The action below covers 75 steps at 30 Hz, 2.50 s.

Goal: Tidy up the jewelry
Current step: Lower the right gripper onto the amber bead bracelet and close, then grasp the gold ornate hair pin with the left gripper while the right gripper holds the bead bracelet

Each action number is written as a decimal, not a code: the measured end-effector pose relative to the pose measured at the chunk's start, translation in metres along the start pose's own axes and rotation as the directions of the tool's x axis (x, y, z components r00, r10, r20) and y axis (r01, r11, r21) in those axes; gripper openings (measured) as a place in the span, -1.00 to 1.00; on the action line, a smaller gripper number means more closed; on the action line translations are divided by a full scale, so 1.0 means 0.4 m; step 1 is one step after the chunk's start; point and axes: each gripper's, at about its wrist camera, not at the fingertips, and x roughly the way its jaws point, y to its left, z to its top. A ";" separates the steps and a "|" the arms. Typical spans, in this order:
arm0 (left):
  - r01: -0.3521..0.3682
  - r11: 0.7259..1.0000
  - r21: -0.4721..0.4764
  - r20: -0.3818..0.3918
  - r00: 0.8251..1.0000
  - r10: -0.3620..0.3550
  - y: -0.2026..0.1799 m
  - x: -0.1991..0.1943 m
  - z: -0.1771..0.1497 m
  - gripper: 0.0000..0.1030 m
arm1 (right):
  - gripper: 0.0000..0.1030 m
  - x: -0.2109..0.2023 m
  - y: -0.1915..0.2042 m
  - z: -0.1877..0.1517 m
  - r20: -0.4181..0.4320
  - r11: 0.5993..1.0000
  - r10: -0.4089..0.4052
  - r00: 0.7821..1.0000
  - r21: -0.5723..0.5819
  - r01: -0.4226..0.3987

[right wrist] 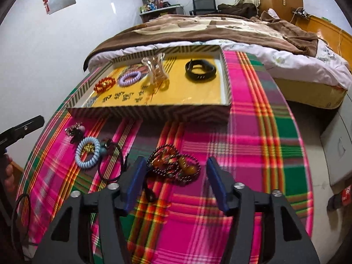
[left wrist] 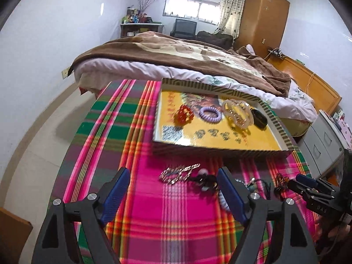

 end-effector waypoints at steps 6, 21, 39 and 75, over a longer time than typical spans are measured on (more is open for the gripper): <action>-0.009 1.000 -0.014 -0.020 1.000 0.008 0.018 0.007 -0.026 0.57 | 0.18 -0.004 0.030 -0.015 0.019 0.999 -0.052 0.998 0.010 0.052; -0.012 0.999 -0.045 -0.058 0.998 0.010 0.047 0.048 -0.039 0.57 | 0.08 0.039 0.055 -0.010 -0.006 0.982 -0.187 0.982 0.036 0.187; 0.016 1.000 -0.022 -0.119 0.993 -0.019 0.017 0.089 -0.055 0.57 | -0.65 -0.043 -0.036 -0.027 0.065 0.983 -0.155 0.986 0.112 0.147; -0.046 0.983 0.176 -0.130 0.989 0.069 -0.012 0.220 0.011 0.38 | -0.66 -0.106 -0.041 -0.012 0.176 0.990 -0.091 0.980 0.123 0.070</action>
